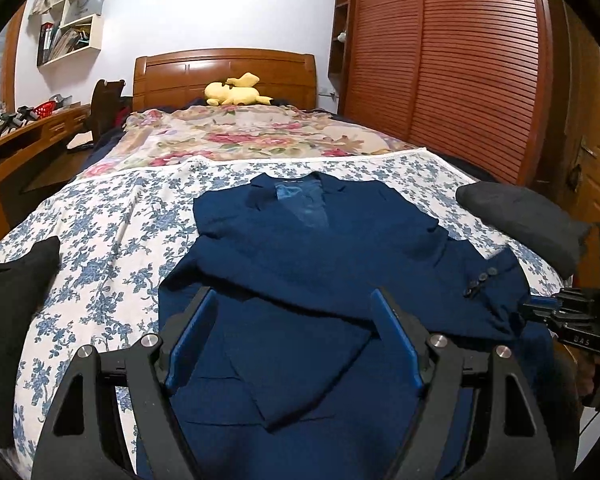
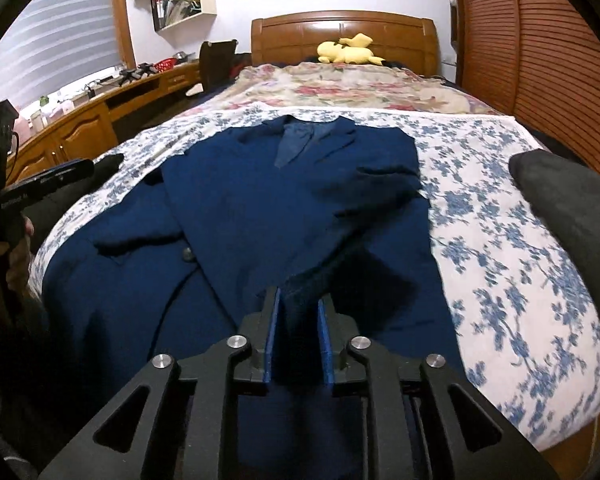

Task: Fold large clothes
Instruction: 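Grasp the jacket side edge with the right gripper and fold it over the front, then open the right gripper and move both grippers to the jacket hem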

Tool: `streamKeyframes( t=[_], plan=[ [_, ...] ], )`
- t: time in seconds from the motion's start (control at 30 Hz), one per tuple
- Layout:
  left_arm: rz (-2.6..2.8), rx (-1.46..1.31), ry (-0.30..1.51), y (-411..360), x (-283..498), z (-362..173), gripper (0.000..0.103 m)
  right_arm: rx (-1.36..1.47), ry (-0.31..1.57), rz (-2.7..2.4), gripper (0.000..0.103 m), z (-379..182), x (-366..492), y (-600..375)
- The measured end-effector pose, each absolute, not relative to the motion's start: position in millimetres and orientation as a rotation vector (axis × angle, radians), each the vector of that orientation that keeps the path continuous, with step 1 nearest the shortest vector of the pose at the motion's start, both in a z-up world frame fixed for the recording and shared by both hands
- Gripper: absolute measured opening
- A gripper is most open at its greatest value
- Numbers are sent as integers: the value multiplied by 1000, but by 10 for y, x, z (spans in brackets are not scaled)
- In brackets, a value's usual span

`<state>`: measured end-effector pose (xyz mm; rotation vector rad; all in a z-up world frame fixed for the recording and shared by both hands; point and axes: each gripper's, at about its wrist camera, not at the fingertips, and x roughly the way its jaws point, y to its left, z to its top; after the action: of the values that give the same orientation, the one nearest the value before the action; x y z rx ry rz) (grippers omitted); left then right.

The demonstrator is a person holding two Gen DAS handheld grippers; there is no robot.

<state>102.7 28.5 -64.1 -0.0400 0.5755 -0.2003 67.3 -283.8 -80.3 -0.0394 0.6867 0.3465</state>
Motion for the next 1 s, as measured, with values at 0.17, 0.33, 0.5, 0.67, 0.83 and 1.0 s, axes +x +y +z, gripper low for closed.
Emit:
streamKeyframes(
  t=[0.17,0.33,0.5,0.67,0.83,1.0],
  plan=[
    [-202,-37,582,261,1035,-655,79,-72,653,301,34,-663,555,-2898],
    [-207,-26,582,214,1026,-659,79,-84,639,290,36,-629,587,-2951],
    [-209,-11,583,183,1025,-669,79,-90,701,306,36,-854,734,-2910],
    [-208,-13,580,178,1026,-665,79,-120,793,304,36,-1149,895,-2827],
    [-190,7,566,234,977,-636,79,-130,766,306,40,-1156,838,-2784],
    [-180,-18,579,450,806,-636,79,-87,756,317,46,-1103,758,-2910]
  ],
)
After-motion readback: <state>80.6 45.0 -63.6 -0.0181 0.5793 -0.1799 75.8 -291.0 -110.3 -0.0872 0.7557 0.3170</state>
